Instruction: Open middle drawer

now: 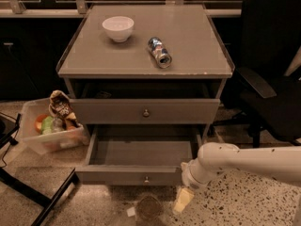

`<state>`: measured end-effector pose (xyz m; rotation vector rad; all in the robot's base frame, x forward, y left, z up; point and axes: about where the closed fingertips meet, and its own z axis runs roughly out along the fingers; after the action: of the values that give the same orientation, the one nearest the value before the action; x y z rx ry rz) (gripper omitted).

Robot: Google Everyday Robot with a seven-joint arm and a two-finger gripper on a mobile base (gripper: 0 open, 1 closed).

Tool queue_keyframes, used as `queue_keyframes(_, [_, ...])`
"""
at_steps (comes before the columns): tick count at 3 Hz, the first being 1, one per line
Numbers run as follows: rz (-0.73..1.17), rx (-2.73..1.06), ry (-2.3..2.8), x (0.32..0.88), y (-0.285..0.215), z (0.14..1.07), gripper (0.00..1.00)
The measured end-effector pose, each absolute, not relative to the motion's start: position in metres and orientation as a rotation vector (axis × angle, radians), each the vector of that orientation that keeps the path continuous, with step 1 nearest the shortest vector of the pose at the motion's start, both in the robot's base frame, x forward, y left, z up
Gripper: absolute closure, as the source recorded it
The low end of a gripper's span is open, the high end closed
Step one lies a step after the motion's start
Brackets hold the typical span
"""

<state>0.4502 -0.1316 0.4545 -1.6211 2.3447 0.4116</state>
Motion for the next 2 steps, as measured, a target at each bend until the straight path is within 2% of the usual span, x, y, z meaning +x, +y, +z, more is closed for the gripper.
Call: queue_keyframes(2, [0.341, -1.584, 2.314, 0.487, -0.139, 0.459, 0.0])
